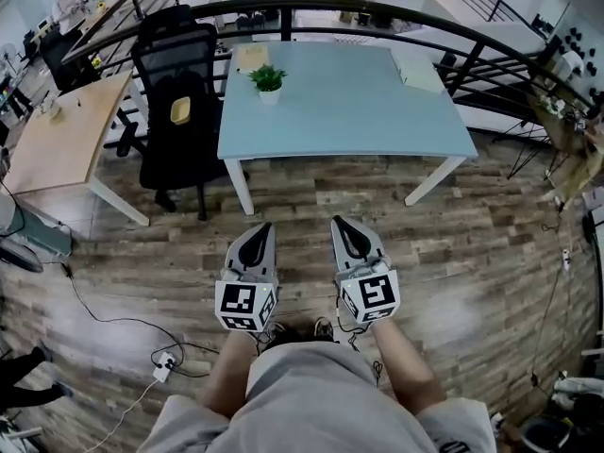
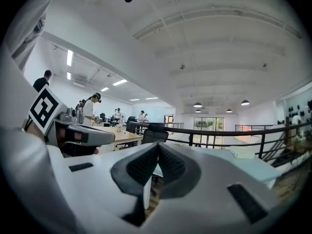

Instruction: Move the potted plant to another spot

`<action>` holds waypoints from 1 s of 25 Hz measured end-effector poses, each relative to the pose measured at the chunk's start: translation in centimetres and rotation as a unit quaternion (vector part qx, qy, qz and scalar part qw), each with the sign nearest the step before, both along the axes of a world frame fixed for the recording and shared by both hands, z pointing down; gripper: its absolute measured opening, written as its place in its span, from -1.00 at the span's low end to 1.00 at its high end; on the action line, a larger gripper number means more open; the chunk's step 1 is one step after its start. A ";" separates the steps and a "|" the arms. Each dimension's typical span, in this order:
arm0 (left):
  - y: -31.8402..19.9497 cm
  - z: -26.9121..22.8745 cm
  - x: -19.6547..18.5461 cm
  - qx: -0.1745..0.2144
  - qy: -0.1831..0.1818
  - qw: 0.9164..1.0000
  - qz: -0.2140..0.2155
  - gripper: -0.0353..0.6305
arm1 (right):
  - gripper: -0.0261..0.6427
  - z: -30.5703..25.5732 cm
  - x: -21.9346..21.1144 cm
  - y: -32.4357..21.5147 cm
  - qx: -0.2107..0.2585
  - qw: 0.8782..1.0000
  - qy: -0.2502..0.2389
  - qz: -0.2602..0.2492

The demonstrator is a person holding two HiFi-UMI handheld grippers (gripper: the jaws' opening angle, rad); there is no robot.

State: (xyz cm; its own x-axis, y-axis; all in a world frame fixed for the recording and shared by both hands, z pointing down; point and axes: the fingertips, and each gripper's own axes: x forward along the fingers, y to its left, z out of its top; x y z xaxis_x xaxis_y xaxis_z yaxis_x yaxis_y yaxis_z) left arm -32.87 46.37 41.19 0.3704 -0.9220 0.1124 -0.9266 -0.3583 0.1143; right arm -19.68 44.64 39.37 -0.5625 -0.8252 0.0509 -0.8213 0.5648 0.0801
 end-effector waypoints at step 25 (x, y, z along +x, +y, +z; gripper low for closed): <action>-4.0 5.9 -3.9 -0.056 -0.001 0.998 0.020 -0.86 | -0.22 6.6 -4.0 -4.7 -0.074 0.997 0.010 -0.014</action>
State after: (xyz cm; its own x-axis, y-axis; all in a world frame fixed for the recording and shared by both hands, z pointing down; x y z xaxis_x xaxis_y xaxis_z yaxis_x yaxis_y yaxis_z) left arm -36.76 42.39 47.14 0.4066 -0.8881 0.2143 -0.9120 -0.3804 0.1536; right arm -23.70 39.90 45.99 -0.5836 -0.7914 0.1823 -0.8036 0.5951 0.0107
